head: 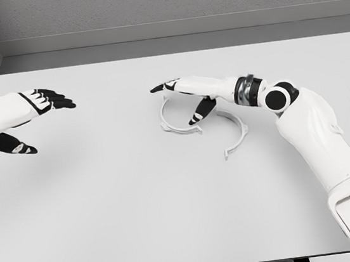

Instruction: Assemble PVC drainage pipe clamps

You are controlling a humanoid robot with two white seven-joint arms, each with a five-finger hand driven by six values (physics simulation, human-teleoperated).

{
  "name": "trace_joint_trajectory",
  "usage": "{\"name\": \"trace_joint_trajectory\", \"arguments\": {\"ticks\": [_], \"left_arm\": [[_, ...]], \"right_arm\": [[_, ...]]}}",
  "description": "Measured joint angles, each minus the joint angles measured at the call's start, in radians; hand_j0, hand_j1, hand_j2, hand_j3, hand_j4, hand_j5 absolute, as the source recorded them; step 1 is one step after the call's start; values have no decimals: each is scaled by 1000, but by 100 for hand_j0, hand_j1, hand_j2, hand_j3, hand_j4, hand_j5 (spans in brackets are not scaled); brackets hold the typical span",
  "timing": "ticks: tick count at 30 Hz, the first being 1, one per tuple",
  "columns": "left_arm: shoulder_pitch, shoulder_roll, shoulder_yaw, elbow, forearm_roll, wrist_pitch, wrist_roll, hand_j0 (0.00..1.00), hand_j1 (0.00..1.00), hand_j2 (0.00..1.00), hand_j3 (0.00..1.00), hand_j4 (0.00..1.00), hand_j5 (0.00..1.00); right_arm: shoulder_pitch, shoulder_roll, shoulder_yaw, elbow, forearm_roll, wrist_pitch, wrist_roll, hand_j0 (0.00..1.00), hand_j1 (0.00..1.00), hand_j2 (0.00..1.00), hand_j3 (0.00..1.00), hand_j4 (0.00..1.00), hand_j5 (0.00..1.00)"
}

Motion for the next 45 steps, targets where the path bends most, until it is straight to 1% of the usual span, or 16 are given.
{"name": "trace_joint_trajectory", "arguments": {"ticks": [4,6,10,13,14,16,21,23,28,33,38,39,40,41,45], "left_arm": [[0,-11,3,-5,21,0,0,100,100,100,100,100,100],[-8,-19,6,-26,26,0,0,100,100,100,100,100,100],[0,-42,18,-47,30,0,0,100,100,100,100,100,100],[-14,-67,22,-52,31,0,0,100,100,100,100,100,100],[-29,-71,23,-53,32,0,0,100,100,100,100,100,100],[-34,-77,24,-62,41,0,0,100,100,100,100,100,100],[-34,-85,24,-80,54,0,0,100,100,100,100,100,100],[-52,-89,23,-82,63,0,0,100,100,100,100,100,100],[-49,-90,23,-84,83,0,0,100,100,100,100,100,100],[-52,-91,22,-84,114,0,0,100,100,100,100,100,100],[-54,-93,22,-84,127,0,0,100,100,100,100,100,100],[-61,-92,23,-84,130,0,0,100,100,100,100,100,100],[-81,-91,23,-84,134,0,0,100,100,100,100,100,100],[-83,-89,23,-84,137,0,0,100,100,100,100,100,100],[-78,-91,20,-88,144,0,0,100,100,100,100,100,100]], "right_arm": [[0,3,2,4,1,0,0,100,100,100,100,100,100],[2,10,4,4,1,0,0,100,100,100,100,100,100],[6,19,4,-3,-1,1,0,100,100,100,100,100,100],[14,21,4,-6,-2,1,0,100,100,100,100,100,100],[20,20,2,-9,-8,3,-1,100,100,100,100,100,100],[35,15,-2,-19,-20,7,-1,100,100,100,100,100,100],[66,-16,-1,-74,-15,4,0,100,100,100,100,100,100],[66,-25,-1,-100,-9,2,0,100,100,100,100,100,100],[69,-34,1,-152,-5,1,0,100,100,100,100,100,100],[106,-44,3,-200,-8,2,0,100,100,100,100,100,100],[110,-50,4,-219,-5,0,0,100,100,100,100,100,100],[113,-51,4,-222,-5,0,0,100,100,100,100,100,100],[123,-55,2,-229,-9,2,0,100,100,100,100,100,100],[140,-63,0,-246,-14,4,-1,100,100,100,100,100,100],[158,-88,-1,-298,-9,1,0,100,100,100,100,100,100]]}}
